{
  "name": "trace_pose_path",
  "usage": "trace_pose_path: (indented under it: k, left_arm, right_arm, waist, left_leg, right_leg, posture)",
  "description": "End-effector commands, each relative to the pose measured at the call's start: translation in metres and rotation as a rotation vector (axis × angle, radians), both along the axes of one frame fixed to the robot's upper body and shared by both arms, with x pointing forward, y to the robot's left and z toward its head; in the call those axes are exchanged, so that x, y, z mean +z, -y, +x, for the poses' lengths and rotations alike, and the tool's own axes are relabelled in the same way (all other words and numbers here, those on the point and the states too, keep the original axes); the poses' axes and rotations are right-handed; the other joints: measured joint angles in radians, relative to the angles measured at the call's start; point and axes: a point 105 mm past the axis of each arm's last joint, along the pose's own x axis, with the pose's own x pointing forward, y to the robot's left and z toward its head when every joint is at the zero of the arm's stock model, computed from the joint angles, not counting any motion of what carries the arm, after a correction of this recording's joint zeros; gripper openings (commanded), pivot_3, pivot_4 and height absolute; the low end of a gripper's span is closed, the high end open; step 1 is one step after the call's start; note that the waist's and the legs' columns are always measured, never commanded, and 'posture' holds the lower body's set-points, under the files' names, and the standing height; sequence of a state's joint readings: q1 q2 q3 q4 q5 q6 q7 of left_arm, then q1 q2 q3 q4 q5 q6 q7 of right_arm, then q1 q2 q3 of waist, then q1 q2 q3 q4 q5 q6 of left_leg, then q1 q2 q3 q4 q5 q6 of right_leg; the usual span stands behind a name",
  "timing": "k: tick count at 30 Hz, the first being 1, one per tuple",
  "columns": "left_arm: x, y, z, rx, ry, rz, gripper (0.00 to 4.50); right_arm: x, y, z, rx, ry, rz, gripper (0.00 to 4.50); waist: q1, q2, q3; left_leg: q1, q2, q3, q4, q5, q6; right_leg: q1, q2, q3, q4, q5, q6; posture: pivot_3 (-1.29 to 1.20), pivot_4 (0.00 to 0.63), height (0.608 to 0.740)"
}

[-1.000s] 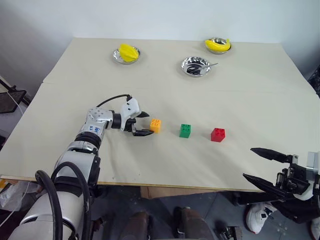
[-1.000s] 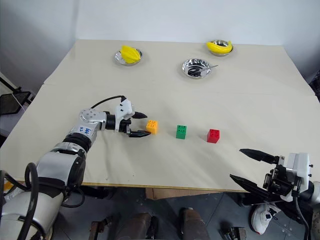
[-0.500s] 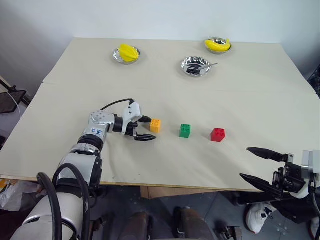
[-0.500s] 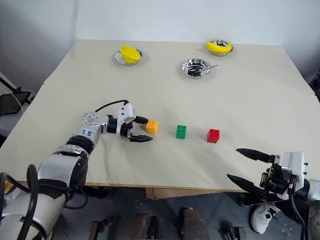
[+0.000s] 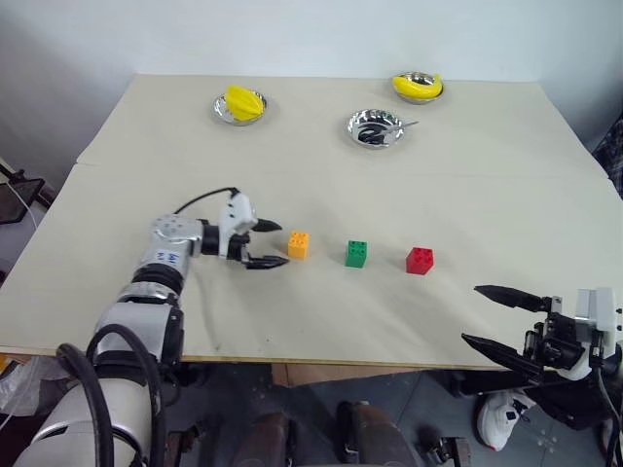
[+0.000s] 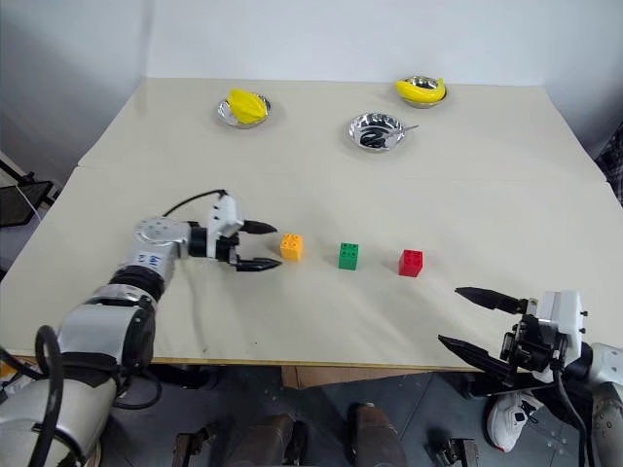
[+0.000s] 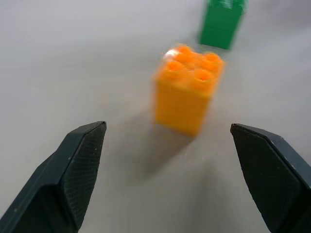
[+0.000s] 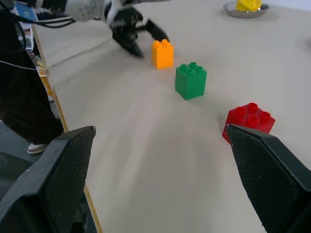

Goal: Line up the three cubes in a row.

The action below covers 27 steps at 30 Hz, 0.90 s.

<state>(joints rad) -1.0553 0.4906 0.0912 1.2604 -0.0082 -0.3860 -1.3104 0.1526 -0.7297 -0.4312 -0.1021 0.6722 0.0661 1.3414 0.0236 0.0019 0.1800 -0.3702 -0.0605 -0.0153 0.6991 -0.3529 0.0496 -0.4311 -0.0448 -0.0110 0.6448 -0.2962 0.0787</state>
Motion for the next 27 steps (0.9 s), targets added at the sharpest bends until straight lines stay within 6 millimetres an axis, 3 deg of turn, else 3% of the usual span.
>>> trace_pose_path:
  k: [1,6,12,16,19,27]
  left_arm:
    - [0.030,-0.023,-0.010,-0.036,0.116,-0.026,4.36]
    - [0.027,-0.074,-0.042,0.044,0.151,0.046,4.36]
    - [0.015,-0.102,-0.102,0.221,0.151,0.005,4.36]
    - [-0.012,-0.122,-0.144,0.396,0.064,0.025,4.36]
    - [-0.018,-0.127,-0.151,0.445,0.053,0.012,4.36]
    - [-0.011,-0.121,-0.145,0.473,0.107,-0.050,4.36]
  right_arm:
    - [0.005,0.001,0.001,0.034,0.026,-0.008,4.50]
    - [0.004,0.010,0.008,0.080,0.010,-0.049,4.50]
    - [0.008,0.021,0.024,0.111,0.007,-0.092,4.50]
    - [0.011,0.034,0.037,0.096,0.009,-0.128,4.50]
    - [0.009,0.037,0.039,0.101,0.000,-0.137,4.50]
    - [0.003,0.034,0.039,0.098,-0.010,-0.122,4.50]
  waist:
    - [0.000,0.000,0.000]
    - [-0.010,0.002,-0.001]
    - [-0.009,0.002,-0.001]
    - [-0.002,0.002,-0.001]
    - [0.007,0.003,-0.001]
    - [-0.001,0.003,-0.002]
  left_leg:
    - [0.000,0.000,0.000,0.000,0.000,0.000]
    - [0.001,0.000,0.000,-0.001,0.000,0.000]
    - [0.001,0.001,-0.001,-0.001,-0.001,0.002]
    - [0.002,0.001,0.000,-0.002,-0.002,0.003]
    - [0.002,0.001,-0.001,-0.002,-0.002,0.003]
    - [0.002,0.001,-0.001,-0.002,-0.001,0.002]
  right_leg:
    - [0.000,0.000,0.000,0.000,0.000,0.000]
    - [0.001,0.000,0.000,0.001,0.000,0.000]
    - [0.002,-0.001,0.000,-0.001,0.000,0.000]
    - [0.003,-0.001,0.001,-0.004,0.000,-0.001]
    - [0.004,-0.002,0.001,-0.004,-0.001,-0.002]
    - [0.004,-0.002,0.001,-0.004,-0.001,-0.002]
  posture:
    - [0.00,0.150,0.740]
    - [0.00,0.150,0.740]
    - [0.00,0.150,0.740]
    - [0.00,0.150,0.740]
    - [0.00,0.150,0.740]
    - [0.00,0.150,0.740]
